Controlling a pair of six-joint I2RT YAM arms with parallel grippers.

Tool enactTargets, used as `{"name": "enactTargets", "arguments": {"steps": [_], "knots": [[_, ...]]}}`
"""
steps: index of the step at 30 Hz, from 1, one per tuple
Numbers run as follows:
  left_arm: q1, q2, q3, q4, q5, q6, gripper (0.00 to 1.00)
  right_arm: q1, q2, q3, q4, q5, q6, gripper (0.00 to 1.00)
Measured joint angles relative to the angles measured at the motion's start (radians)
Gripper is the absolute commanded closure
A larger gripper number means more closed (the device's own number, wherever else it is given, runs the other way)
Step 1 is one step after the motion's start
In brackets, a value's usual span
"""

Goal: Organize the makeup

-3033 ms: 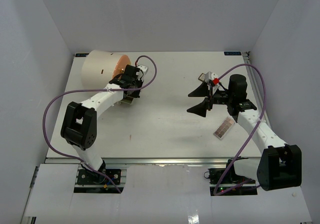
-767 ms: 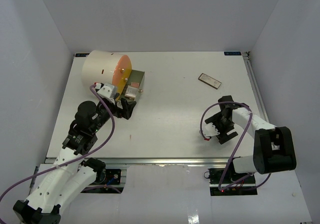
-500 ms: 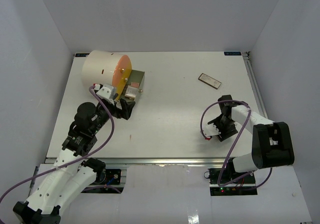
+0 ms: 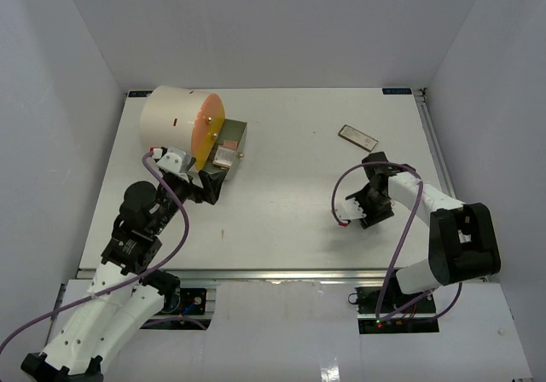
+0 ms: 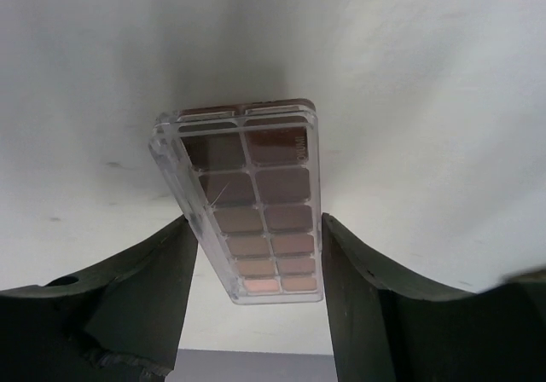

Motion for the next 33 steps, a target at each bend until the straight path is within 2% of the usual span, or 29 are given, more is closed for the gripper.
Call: {"name": "enactTargets", "arguments": {"steps": [4,8,13,16,24,33], "knots": [[0.0,-0.032,-0.015,0.009,-0.014,0.005,0.02,0.147,0.004,0.139,0.043,-0.01,0.145,0.74],[0.0,-0.076,-0.038,0.021,-0.069,0.01,0.02,0.327,0.029,0.318,0.1,0.057,0.233,0.74],[0.006,-0.154,-0.061,0.035,-0.182,0.016,0.02,0.496,0.143,0.537,0.204,0.145,0.229,0.77],[0.017,-0.185,-0.063,0.048,-0.238,0.019,0.02,0.562,0.208,0.614,0.292,0.192,0.189,0.79],[0.059,-0.204,-0.073,0.066,-0.307,0.02,0.02,0.7,0.362,0.656,0.629,0.186,0.065,0.78],[0.095,-0.241,-0.078,0.079,-0.336,0.019,0.02,0.724,0.524,0.655,0.957,0.103,-0.022,0.73]]}}
